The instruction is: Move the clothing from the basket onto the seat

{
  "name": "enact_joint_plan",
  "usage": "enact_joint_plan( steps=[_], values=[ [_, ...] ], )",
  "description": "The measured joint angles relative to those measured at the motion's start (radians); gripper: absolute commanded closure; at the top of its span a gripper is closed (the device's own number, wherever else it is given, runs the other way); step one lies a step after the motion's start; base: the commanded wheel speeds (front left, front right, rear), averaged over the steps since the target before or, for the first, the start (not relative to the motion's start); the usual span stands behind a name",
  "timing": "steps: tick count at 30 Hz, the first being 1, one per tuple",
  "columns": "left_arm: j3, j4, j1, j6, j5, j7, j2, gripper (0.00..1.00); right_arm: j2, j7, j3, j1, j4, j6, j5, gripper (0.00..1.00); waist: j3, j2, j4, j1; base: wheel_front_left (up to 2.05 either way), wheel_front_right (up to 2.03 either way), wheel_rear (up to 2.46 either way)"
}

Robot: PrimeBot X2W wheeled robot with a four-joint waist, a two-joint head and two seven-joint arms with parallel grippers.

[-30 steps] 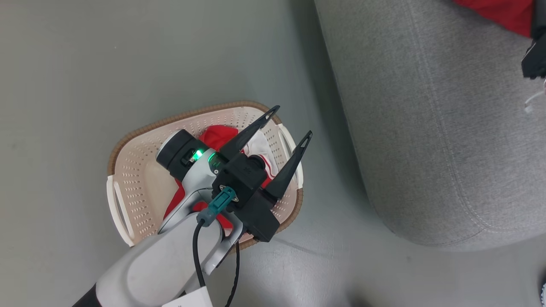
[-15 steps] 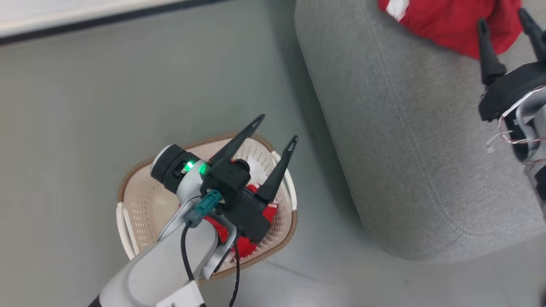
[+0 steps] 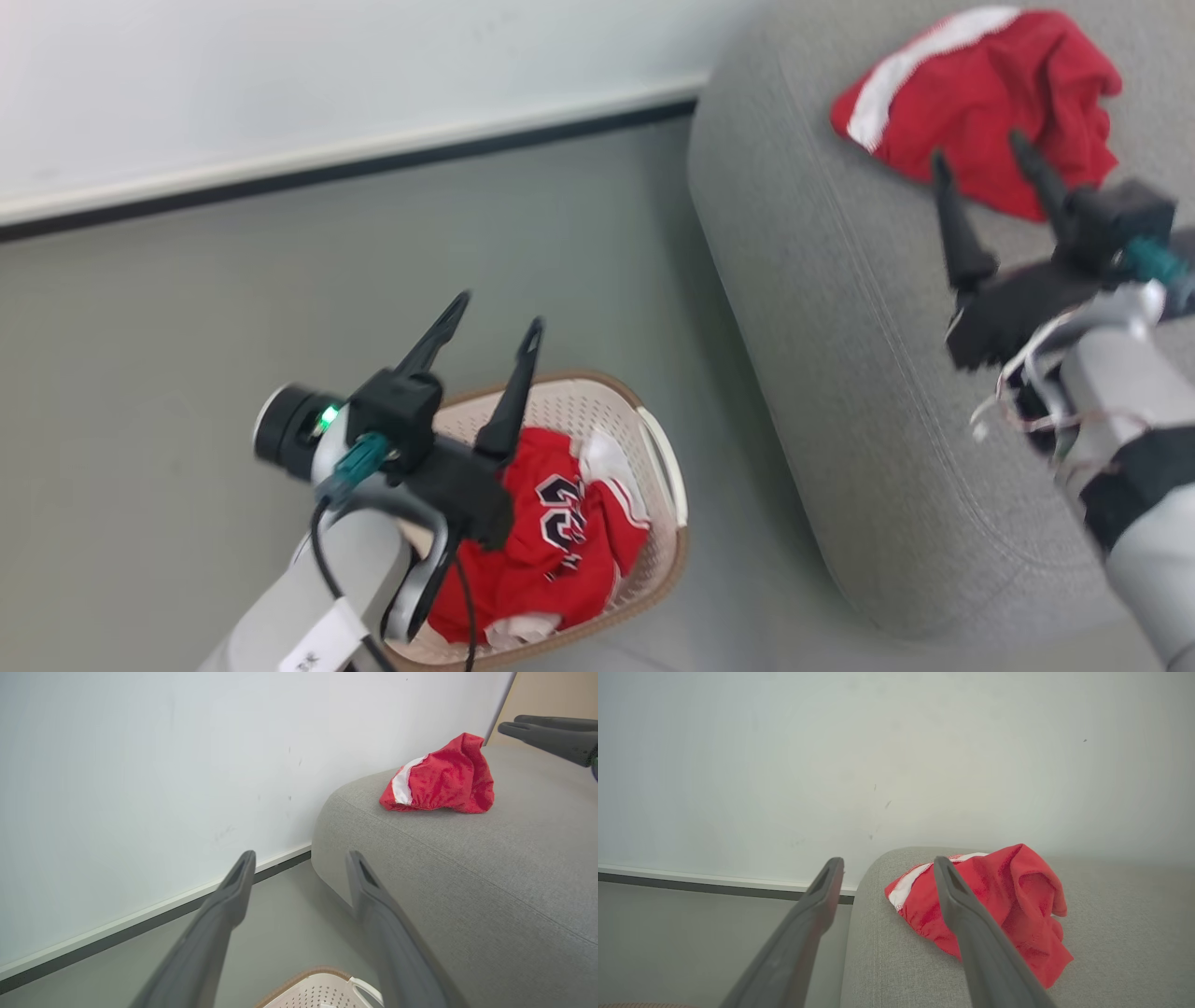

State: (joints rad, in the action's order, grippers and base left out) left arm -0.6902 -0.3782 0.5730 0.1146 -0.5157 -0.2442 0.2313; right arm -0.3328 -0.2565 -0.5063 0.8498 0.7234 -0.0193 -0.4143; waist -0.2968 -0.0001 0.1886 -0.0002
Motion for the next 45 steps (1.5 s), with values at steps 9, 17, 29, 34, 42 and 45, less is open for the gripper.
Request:
enact_joint_plan(
  steps=[9,17,29,34,42,45],
  values=[
    [0.071,-0.045,-0.134,0.001,-0.050,-0.006,0.019,0.00,0.012,0.000,0.025,-0.215,-0.100,0.052,-0.001,0.00,0.112,0.0000,-0.067,-0.0001,0.00,0.00,0.00],
    [0.164,-0.042,-0.316,0.009,-0.091,-0.006,0.066,0.00,0.042,0.000,0.026,-0.388,-0.211,0.086,-0.007,0.00,0.220,0.0000,-0.113,-0.0001,0.00,0.00,0.00],
    [0.327,0.044,-0.559,0.010,-0.087,-0.006,0.069,0.00,0.053,0.000,0.023,-0.650,-0.413,0.122,0.020,0.00,0.370,0.0000,-0.144,0.0000,0.00,0.00,0.00],
    [0.389,0.101,-0.624,0.010,-0.041,-0.006,0.055,0.00,0.053,0.000,0.040,-0.746,-0.497,0.134,0.031,0.00,0.406,0.0000,-0.155,0.0000,0.00,0.00,0.00],
    [0.447,0.170,-0.685,0.010,-0.004,-0.006,0.036,0.00,0.052,0.000,0.080,-0.814,-0.571,0.142,0.045,0.00,0.405,0.0001,-0.159,0.0002,0.00,0.00,0.00],
    [0.464,0.188,-0.697,0.010,0.016,-0.006,0.030,0.00,0.051,0.000,0.088,-0.824,-0.588,0.142,0.048,0.00,0.401,0.0002,-0.157,0.0002,0.00,0.00,0.00]
  ],
)
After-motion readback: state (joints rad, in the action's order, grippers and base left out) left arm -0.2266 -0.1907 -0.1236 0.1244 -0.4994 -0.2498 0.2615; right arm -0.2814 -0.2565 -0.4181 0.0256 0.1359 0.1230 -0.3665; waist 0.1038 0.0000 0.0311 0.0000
